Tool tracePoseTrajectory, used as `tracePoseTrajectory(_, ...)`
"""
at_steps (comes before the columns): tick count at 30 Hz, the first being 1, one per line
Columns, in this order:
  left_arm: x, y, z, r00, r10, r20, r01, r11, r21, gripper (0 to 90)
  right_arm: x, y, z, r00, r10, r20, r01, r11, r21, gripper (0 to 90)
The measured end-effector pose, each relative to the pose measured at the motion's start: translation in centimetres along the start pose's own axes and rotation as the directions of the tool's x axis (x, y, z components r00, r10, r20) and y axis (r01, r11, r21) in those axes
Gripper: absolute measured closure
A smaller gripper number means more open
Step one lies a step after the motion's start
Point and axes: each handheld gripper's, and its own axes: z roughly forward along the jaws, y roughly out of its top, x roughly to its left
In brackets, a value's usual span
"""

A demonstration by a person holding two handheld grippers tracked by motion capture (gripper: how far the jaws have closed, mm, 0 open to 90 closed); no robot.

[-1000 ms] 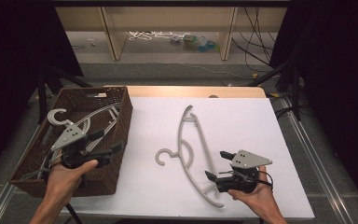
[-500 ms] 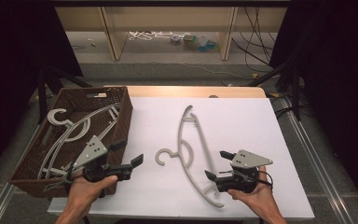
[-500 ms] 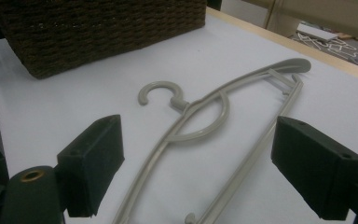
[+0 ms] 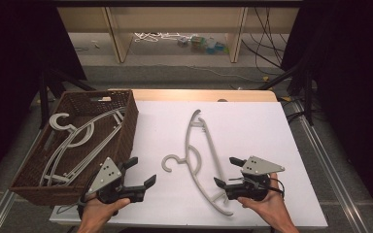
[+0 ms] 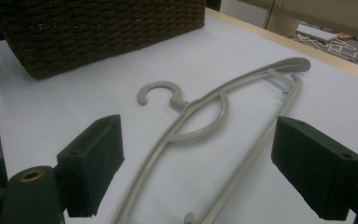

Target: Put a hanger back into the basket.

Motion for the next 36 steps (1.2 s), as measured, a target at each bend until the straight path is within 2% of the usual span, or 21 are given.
tracePoseTrajectory(1, -0.4, -0.3, -0.1, 0.9987, 0.051, 0.002, -0.051, 0.9987, -0.001, 16.4, 0.0, 0.0, 0.1, 1.0, 0.001, 0.0, -0.001, 1.0, -0.002, 17.6)
tracePoseTrajectory(3, -0.6, -0.8, 0.1, 0.9968, 0.08, 0.007, -0.08, 0.9968, 0.003, 16.3, 0.1, -0.1, 0.1, 1.0, 0.002, -0.001, -0.002, 1.0, -0.001, 17.6)
tracePoseTrajectory(4, -0.5, -0.9, 0.3, 0.9928, 0.12, 0.007, -0.12, 0.9928, -0.006, 16.3, 0.1, -0.1, 0.1, 1.0, -0.002, -0.002, 0.002, 1.0, -0.001, 17.6)
tracePoseTrajectory(5, -0.4, -1.1, 0.5, 0.992, 0.126, 0.006, -0.126, 0.992, 0.009, 16.4, 0.2, -0.1, 0.2, 1.0, -0.001, -0.003, 0.001, 1.0, -0.006, 17.7)
tracePoseTrajectory(6, -0.4, -1.3, 0.6, 0.9946, 0.104, 0.008, -0.104, 0.9945, 0.014, 16.4, 0.1, 0.0, 0.1, 0.9999, -0.014, -0.002, 0.014, 1.0, -0.007, 17.7)
tracePoseTrajectory(9, -0.2, -1.5, 0.7, 0.9938, 0.111, 0.004, -0.111, 0.9937, 0.015, 16.4, 0.2, 0.0, 0.2, 0.9997, -0.022, 0.001, 0.022, 1.0, -0.002, 17.6)
tracePoseTrajectory(10, -0.2, -1.5, 0.6, 0.9949, 0.101, 0.0, -0.101, 0.9948, 0.013, 16.4, 0.2, -0.1, 0.2, 0.9999, -0.012, -0.001, 0.012, 1.0, 0.001, 17.6)
tracePoseTrajectory(13, 0.0, -1.5, 0.6, 0.993, 0.118, -0.006, -0.118, 0.9928, 0.018, 16.4, 0.4, -0.1, 0.4, 1.0, -0.006, -0.007, 0.006, 1.0, 0.013, 17.6)
tracePoseTrajectory(14, -0.1, -1.5, 0.7, 0.9945, 0.105, -0.008, -0.104, 0.9944, 0.015, 16.4, 0.5, -0.1, 0.5, 0.9999, -0.006, -0.011, 0.006, 1.0, 0.017, 17.5)
tracePoseTrajectory(16, -0.1, -1.5, 0.7, 0.9945, 0.104, -0.005, -0.104, 0.9945, 0.011, 16.4, 0.5, 0.0, 0.8, 1.0, -0.007, -0.001, 0.007, 1.0, 0.016, 16.6)
tracePoseTrajectory(20, -0.1, -1.6, 0.5, 0.9934, 0.115, -0.003, -0.114, 0.9933, 0.015, 16.5, 1.0, 0.1, 1.9, 0.9999, -0.015, -0.006, 0.016, 0.997, 0.081, 16.3)
tracePoseTrajectory(21, -0.1, -1.6, 0.5, 0.9944, 0.106, -0.003, -0.106, 0.9943, 0.015, 16.6, 1.1, 0.3, 2.3, 0.9996, -0.028, 0.003, 0.027, 0.996, 0.084, 16.4)
tracePoseTrajectory(24, 0.0, -1.7, 0.4, 0.9942, 0.107, -0.008, -0.107, 0.9941, 0.02, 16.6, 1.4, 0.8, 3.4, 0.9997, -0.025, -0.003, 0.025, 0.991, 0.128, 16.3)
tracePoseTrajectory(27, 0.1, -1.7, 0.6, 0.9938, 0.111, -0.007, -0.11, 0.9938, 0.015, 16.6, 1.6, 1.1, 4.7, 0.9989, -0.038, -0.029, 0.043, 0.983, 0.178, 16.4)
tracePoseTrajectory(30, 0.3, -1.8, 0.7, 0.9933, 0.115, -0.01, -0.115, 0.993, 0.028, 16.6, 1.8, 1.0, 6.1, 0.9982, -0.03, -0.051, 0.042, 0.969, 0.243, 16.6)
tracePoseTrajectory(31, 0.2, -1.8, 0.7, 0.9947, 0.102, -0.011, -0.101, 0.9945, 0.026, 16.7, 1.8, 0.9, 6.7, 0.9984, -0.034, -0.046, 0.044, 0.967, 0.252, 16.5)
tracePoseTrajectory(33, 0.3, -1.7, 0.7, 0.9927, 0.12, -0.008, -0.12, 0.9925, 0.026, 16.8, 1.6, 1.0, 7.6, 0.998, -0.023, -0.059, 0.04, 0.951, 0.306, 16.6)
tracePoseTrajectory(34, 0.2, -1.8, 0.7, 0.9944, 0.106, -0.006, -0.105, 0.9939, 0.032, 16.8, 1.6, 0.9, 8.2, 0.9982, -0.021, -0.057, 0.038, 0.948, 0.315, 16.8)
tracePoseTrajectory(35, 0.1, -1.8, 0.7, 0.9947, 0.103, -0.003, -0.103, 0.9942, 0.032, 16.8, 1.5, 1.0, 8.6, 0.9979, -0.013, -0.064, 0.034, 0.936, 0.35, 16.8)
tracePoseTrajectory(36, 0.1, -1.8, 0.7, 0.9947, 0.103, -0.002, -0.103, 0.9942, 0.031, 16.7, 1.4, 0.9, 9.1, 0.9983, -0.022, -0.054, 0.04, 0.935, 0.353, 17.2)
